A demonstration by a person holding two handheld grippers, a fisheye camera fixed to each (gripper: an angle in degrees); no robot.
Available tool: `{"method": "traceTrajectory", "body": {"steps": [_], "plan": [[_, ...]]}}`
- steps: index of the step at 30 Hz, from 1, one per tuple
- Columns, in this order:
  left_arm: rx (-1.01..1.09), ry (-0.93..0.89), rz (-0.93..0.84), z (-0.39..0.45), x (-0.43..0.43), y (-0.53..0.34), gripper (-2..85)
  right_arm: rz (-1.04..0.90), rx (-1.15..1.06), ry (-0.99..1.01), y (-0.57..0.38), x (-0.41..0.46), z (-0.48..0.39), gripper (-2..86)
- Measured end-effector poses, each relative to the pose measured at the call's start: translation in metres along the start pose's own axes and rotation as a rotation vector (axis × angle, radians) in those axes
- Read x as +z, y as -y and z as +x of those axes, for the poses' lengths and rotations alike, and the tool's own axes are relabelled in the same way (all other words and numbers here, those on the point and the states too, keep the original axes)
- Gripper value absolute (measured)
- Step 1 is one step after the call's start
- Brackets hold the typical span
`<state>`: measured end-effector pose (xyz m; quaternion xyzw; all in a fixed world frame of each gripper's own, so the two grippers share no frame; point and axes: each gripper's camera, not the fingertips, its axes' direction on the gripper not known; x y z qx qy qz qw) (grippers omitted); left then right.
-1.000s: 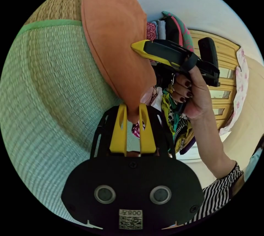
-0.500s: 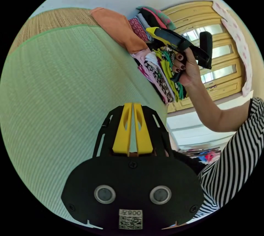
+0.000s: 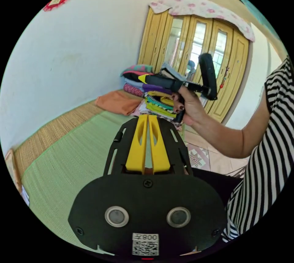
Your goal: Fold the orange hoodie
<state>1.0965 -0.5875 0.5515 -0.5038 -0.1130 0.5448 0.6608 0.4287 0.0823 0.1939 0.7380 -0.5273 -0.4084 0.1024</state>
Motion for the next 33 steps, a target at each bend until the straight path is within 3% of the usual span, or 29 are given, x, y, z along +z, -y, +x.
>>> {"method": "traceTrajectory", "body": {"steps": [6, 11, 21, 33], "plan": [[0.068, -0.233, 0.216, 0.113, -0.115, 0.022, 3.2, 0.17, -0.026, -0.139, -0.002, -0.145, 0.017, -0.1], [0.11, -0.31, 0.201, 0.166, -0.146, 0.043, 6.0, 0.027, 0.01, -0.25, 0.009, -0.175, 0.093, 1.1], [0.007, -0.332, 0.028, 0.155, -0.144, 0.038, 6.8, -0.264, 0.204, -0.391, 0.086, -0.104, 0.33, 7.8], [-0.196, -0.34, -0.133, 0.107, -0.129, -0.012, 6.2, -0.595, 0.271, -0.499, 0.143, 0.031, 0.49, 9.8]]}}
